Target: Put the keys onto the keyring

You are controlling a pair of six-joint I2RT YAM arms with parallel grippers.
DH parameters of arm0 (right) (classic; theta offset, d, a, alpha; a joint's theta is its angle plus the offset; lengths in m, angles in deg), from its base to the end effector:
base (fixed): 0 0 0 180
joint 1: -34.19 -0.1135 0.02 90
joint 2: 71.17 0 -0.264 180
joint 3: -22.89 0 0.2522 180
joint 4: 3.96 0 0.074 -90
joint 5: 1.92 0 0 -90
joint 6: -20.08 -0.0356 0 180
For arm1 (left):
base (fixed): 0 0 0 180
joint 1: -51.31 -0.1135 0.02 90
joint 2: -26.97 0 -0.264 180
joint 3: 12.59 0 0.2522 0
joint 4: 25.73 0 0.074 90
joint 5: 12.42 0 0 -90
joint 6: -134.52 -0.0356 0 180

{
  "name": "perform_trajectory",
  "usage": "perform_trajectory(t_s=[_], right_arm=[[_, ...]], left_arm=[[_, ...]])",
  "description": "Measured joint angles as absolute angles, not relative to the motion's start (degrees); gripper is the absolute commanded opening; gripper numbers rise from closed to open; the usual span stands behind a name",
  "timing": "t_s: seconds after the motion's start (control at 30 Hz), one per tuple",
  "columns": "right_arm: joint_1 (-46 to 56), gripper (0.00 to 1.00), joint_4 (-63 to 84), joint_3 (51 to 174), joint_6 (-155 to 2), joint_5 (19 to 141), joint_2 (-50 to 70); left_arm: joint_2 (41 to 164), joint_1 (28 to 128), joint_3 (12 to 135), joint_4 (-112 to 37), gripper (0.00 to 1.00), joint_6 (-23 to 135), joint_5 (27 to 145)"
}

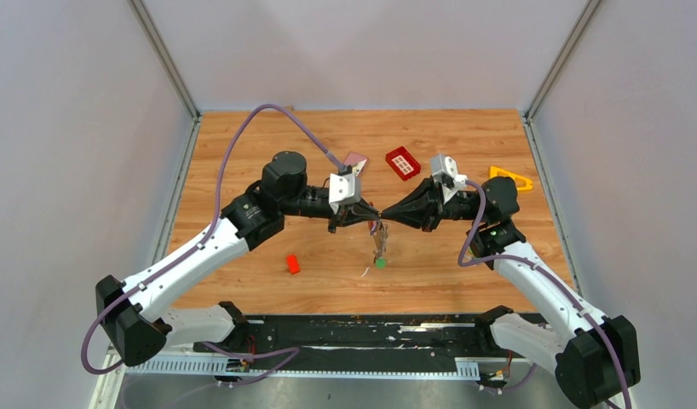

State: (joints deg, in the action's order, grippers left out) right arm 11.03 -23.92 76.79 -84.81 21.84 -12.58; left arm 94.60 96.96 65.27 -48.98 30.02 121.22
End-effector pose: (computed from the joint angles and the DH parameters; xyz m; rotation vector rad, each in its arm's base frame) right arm 0.1885 0.1161 0.3415 -1.1257 1.1398 1.2712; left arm 0.1676 -0.2066 0.3799 1.3777 1.2521 -1.0629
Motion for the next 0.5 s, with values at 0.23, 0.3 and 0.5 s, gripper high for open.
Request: perform_trajectory(t_s=[0.23, 0.3, 0.5], right_arm=[[11.03, 0.0, -23.46, 76.79, -84.05, 21.73, -12.61], [11.03, 0.06, -21.29, 76.9, -81.69, 21.98, -12.65], [11.03, 0.3, -3.92, 80.46, -66.89, 25.47, -14.31]], left_arm=[[94.63, 96.96, 65.27, -49.09, 0.0, 30.34, 120.09], [94.69, 96.98, 65.51, -50.34, 0.0, 30.1, 118.75], [100.44, 98.99, 76.33, -66.43, 0.0, 24.25, 109.99]])
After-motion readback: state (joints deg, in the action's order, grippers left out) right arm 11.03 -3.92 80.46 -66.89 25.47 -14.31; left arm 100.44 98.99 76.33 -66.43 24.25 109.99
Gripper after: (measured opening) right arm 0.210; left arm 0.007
